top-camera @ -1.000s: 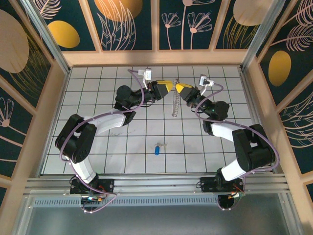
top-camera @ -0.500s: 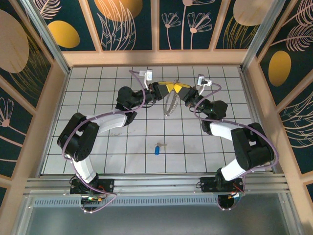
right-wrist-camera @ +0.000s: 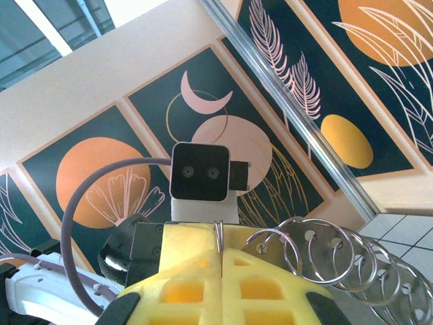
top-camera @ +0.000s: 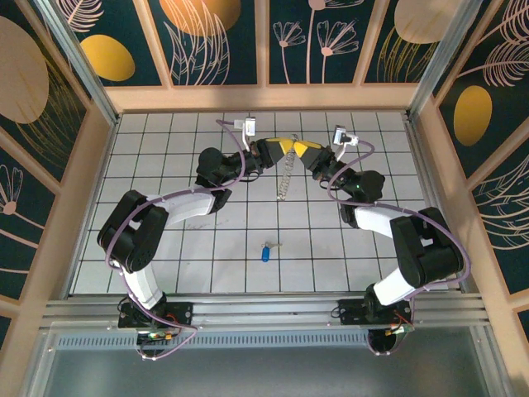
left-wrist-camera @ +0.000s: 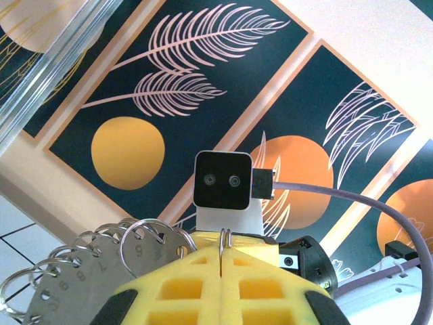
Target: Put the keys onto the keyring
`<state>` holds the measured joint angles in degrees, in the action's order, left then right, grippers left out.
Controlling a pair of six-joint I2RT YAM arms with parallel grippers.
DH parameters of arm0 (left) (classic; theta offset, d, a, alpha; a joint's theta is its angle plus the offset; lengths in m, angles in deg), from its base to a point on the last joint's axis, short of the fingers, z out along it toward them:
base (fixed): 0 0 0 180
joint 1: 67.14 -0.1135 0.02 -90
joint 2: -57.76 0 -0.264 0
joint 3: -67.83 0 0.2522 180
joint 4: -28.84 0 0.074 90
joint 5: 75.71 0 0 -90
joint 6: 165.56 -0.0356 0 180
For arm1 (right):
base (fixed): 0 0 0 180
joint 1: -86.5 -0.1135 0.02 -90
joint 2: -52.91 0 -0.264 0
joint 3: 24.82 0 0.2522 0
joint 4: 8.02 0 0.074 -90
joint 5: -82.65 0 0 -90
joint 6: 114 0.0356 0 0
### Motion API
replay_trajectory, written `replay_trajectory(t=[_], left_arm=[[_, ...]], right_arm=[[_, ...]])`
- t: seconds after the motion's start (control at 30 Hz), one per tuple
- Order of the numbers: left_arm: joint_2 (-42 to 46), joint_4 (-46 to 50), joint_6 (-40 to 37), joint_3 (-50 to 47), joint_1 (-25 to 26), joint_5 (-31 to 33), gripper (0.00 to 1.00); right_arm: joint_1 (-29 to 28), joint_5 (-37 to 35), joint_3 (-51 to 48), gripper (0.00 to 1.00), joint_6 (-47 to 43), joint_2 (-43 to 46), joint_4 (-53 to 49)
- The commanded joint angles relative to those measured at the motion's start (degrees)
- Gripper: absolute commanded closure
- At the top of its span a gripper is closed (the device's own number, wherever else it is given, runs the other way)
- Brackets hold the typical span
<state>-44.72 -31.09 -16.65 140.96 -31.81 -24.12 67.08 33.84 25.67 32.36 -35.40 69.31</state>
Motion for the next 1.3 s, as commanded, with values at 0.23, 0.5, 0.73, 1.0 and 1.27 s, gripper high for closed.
replay_trajectory(t=[0.23,0.5,0.73,1.0,1.27], left_arm=[[-0.08,-1.37,-1.74,1.43,0.55,-0.99,1.00],[3.29,17.68,-14.73,5.67,0.08,-5.63,1.00],[3.69,37.45,-28.31,12.96,-0.62,-12.92,1.00],[3.95,46.88,-36.01,16.78,-0.70,-17.15,1.00],[8.44,46.60,-41.72,14.59,-0.75,-15.57,1.00]], right_arm=[[1.42,-0.84,1.14,0.76,2.80,-0.57,6.39],[10.52,3.28,-2.34,0.58,3.08,5.92,-4.25],[12.20,9.07,-1.86,0.55,-4.83,11.50,-18.92],[12.21,11.18,-3.69,0.56,-6.71,14.96,-21.66],[12.26,7.80,-7.06,0.57,-7.92,18.89,-24.73]])
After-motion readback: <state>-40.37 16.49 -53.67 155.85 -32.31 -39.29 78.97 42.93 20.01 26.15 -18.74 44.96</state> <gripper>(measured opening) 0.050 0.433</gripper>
